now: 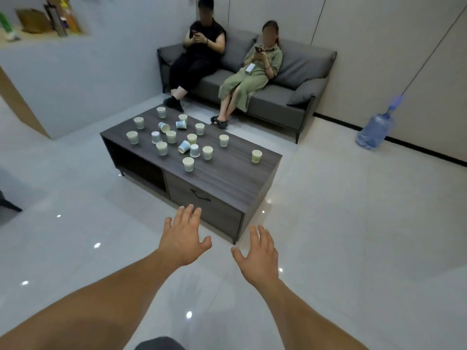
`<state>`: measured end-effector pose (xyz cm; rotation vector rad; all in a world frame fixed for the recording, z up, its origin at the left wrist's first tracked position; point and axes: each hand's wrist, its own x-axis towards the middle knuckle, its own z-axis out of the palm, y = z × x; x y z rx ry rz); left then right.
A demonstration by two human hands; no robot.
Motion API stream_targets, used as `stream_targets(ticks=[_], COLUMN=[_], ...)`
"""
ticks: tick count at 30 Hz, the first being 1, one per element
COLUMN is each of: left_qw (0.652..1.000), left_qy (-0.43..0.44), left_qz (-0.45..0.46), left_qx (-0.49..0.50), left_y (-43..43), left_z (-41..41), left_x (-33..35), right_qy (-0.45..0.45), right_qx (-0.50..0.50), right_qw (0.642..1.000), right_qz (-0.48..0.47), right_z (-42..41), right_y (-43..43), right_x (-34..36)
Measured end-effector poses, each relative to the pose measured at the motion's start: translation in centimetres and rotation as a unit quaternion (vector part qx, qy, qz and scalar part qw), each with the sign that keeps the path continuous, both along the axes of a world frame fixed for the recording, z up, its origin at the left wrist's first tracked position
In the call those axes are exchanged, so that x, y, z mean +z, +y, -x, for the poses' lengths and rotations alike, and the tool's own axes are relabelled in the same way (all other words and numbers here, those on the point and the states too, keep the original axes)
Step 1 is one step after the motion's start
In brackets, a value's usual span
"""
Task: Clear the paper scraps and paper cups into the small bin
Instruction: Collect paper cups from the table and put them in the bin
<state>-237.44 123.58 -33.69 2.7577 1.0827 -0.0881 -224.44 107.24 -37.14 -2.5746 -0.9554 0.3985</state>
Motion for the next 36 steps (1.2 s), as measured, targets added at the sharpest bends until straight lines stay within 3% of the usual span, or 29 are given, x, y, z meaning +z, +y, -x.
stream_targets(ticks=[7,18,27,36], left_qw=[0.999,0.997,0.994,0.987], left_qy=[0.013,-0.005,0.018,0.065], left_qz=[0.03,0.055,0.084,0.118], left_qx=[0.027,-0.052,-0.071,-0.089], left_y=[9.9,30.4,39.9,48.5], left_z=[-5.6,-18.5,-27.8,-41.4], left_x=[-2.7,-1.4,-2.4,-6.8], right_qy=[-0.008,-0.024,0.016,0.044], right_qx=[0.045,-0.04,-0.067,-0.089], right_qw=[0.999,0.998,0.994,0.988], right_qz=[0.014,0.038,0.085,0.118], right_z=[-7.0,-18.3,-27.2,-43.8], right_y=[11.1,29.0,37.1,45.5], right_x=[-0.7,0.3,-2.3,-7.7])
